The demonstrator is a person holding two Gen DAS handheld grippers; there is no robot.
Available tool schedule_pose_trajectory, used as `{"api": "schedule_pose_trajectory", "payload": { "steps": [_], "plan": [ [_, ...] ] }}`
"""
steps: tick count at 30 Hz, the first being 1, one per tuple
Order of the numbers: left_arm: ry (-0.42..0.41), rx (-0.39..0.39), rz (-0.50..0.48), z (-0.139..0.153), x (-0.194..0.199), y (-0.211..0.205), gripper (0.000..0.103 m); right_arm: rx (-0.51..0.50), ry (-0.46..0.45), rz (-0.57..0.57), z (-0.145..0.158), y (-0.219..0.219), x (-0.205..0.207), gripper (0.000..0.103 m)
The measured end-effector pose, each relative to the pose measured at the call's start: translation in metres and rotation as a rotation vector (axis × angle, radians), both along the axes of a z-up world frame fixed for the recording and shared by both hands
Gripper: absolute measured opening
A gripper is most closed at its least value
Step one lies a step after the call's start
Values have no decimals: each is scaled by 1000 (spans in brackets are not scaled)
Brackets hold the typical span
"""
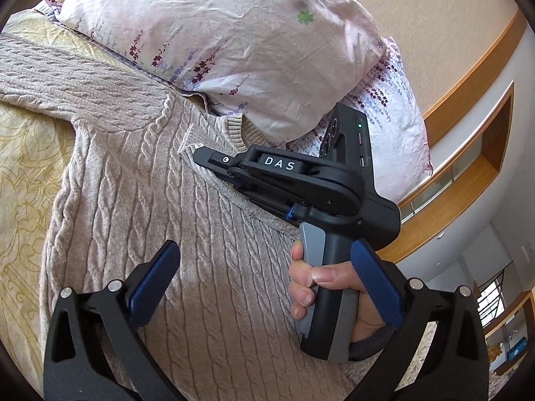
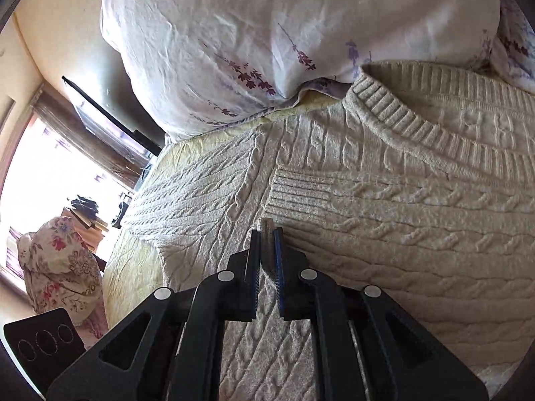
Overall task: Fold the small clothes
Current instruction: 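Lay the sleeve near the collar and open the right tool, then grasp the other sleeve cuff with the left tool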
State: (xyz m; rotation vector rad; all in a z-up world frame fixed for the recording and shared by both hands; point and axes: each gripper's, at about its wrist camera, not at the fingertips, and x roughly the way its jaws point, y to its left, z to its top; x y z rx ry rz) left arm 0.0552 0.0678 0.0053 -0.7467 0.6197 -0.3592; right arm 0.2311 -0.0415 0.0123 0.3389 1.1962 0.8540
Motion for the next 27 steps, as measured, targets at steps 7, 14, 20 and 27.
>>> {"api": "schedule_pose_trajectory", "payload": {
  "steps": [7, 14, 20, 27],
  "plan": [
    [-38, -74, -10, -1, -5, 14, 101, 80, 36, -93, 17, -54, -17, 52],
    [61, -115, -16, 15, -9, 75, 101, 168, -78, -238, 36, -140, -56, 96],
    [200, -33, 198, 16, -2, 147, 101, 149, -113, -293, 36, -160, -66, 102],
    [332, -78, 402, -6, -2, 209, 96, 72, -217, -303, 41, -157, -68, 102]
  ]
}}
